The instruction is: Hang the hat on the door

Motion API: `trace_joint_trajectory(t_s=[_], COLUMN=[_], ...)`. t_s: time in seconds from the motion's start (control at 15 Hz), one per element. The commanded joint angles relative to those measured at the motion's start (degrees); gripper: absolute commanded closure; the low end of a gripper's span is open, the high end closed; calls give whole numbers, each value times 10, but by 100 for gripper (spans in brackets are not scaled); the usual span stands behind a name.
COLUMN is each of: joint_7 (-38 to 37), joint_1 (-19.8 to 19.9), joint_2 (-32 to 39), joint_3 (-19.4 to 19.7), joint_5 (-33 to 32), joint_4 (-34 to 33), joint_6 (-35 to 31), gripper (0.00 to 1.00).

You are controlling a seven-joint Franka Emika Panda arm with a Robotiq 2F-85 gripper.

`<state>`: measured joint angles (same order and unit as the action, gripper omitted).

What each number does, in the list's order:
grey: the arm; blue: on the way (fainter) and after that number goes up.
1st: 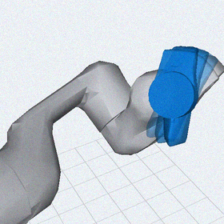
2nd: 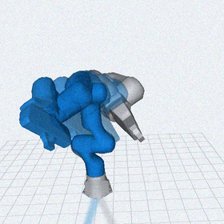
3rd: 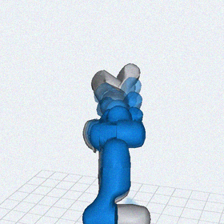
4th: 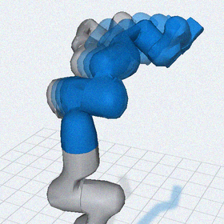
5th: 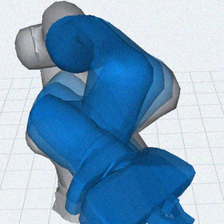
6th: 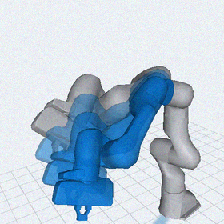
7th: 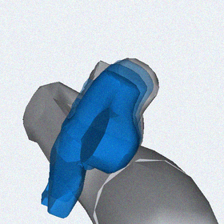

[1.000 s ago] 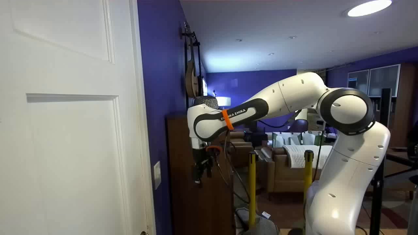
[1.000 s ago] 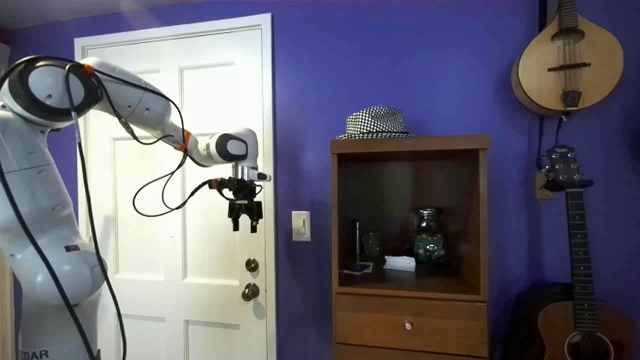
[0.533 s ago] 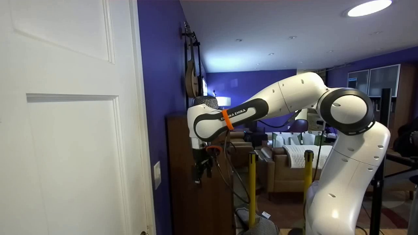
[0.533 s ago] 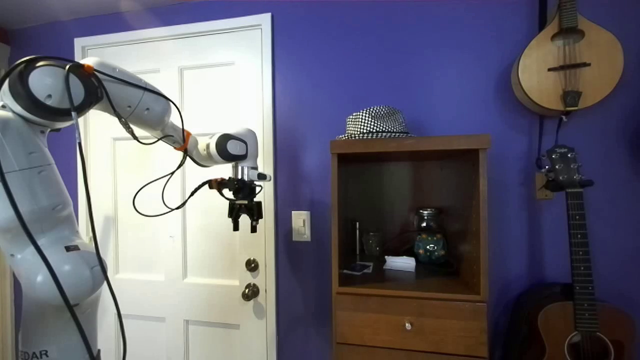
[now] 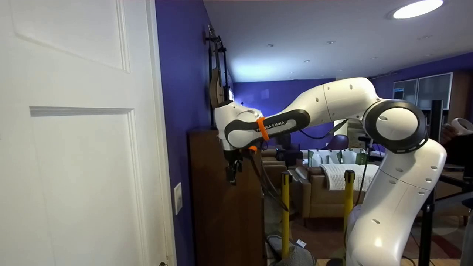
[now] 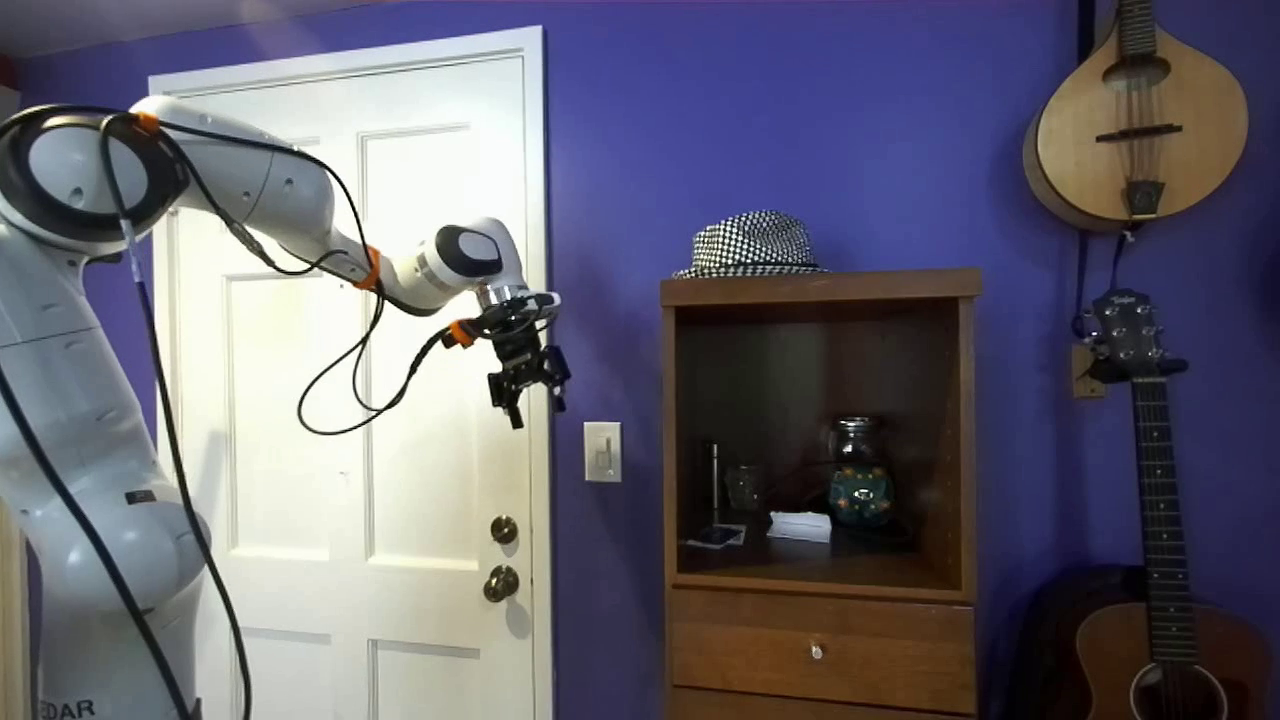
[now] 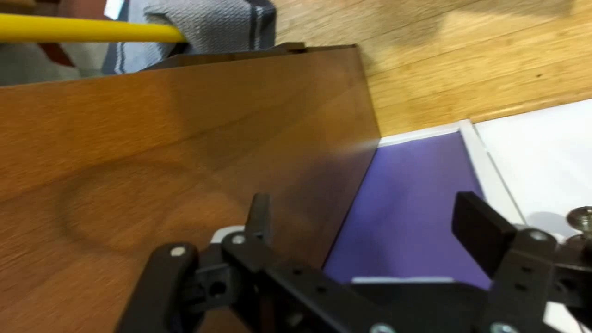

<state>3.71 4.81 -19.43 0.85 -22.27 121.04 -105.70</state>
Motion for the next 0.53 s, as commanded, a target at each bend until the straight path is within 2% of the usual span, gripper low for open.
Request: trace_joint_trajectory(t_s=[0.0,0.13,0.2,0.47], joint_7=[63,73,56,56], joint_1=[7,9,2,2], joint_2=[-4,0,-8,-7], joint_3=[7,9,12,13], joint_5=[-88,-126,-95,-98], joint_4=[-74,-114,-77,-82], joint_6=[6,-17,-4,-4], gripper=[0,0,0,0])
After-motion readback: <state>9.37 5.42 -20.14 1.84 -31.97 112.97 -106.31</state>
